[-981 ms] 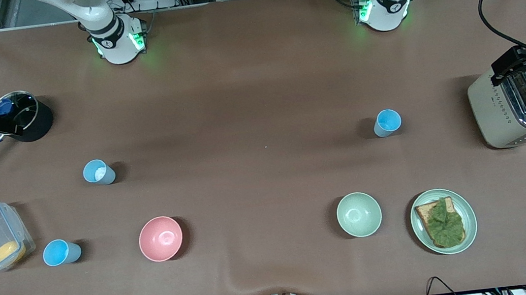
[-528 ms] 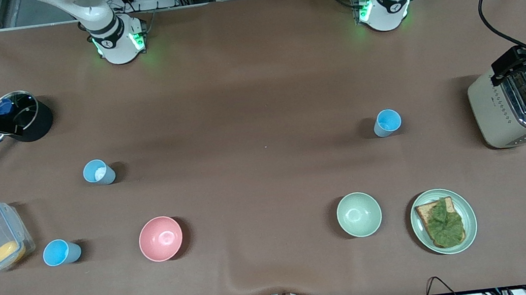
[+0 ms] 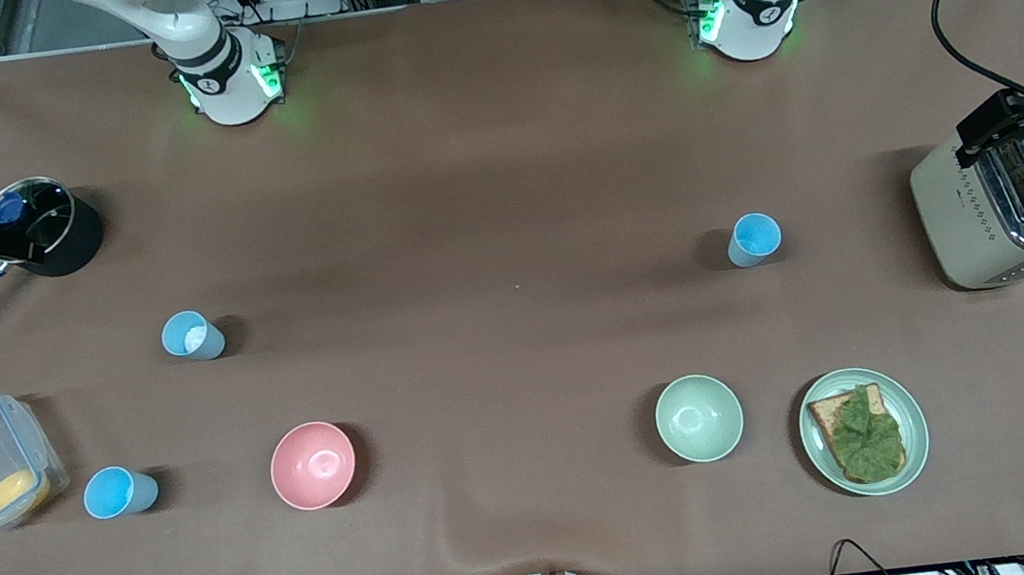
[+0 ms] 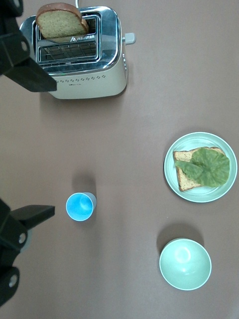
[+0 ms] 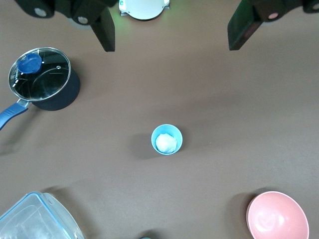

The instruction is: Stack blue cups with both arms

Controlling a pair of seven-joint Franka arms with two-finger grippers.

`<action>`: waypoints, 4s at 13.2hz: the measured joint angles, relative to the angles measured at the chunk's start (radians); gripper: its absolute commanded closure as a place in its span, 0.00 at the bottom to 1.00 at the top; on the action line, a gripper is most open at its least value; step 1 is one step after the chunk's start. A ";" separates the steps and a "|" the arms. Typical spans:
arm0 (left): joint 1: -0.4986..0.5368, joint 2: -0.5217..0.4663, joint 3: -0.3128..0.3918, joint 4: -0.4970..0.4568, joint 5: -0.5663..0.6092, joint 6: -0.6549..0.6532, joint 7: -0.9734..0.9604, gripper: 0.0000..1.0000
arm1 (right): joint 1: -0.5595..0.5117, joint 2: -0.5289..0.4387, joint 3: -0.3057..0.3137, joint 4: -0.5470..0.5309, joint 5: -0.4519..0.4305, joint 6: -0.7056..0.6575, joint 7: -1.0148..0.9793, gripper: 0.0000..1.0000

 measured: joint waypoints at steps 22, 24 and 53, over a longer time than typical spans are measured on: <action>0.001 0.000 0.000 0.000 0.000 0.000 0.000 0.00 | -0.001 0.013 -0.003 -0.006 -0.001 0.014 0.014 0.00; 0.001 0.000 0.000 0.000 0.000 0.000 0.000 0.00 | 0.000 0.035 -0.002 -0.012 -0.008 0.020 0.004 0.00; 0.002 0.001 0.000 0.001 0.000 0.000 0.000 0.00 | -0.026 0.321 -0.010 -0.498 0.027 0.706 -0.076 1.00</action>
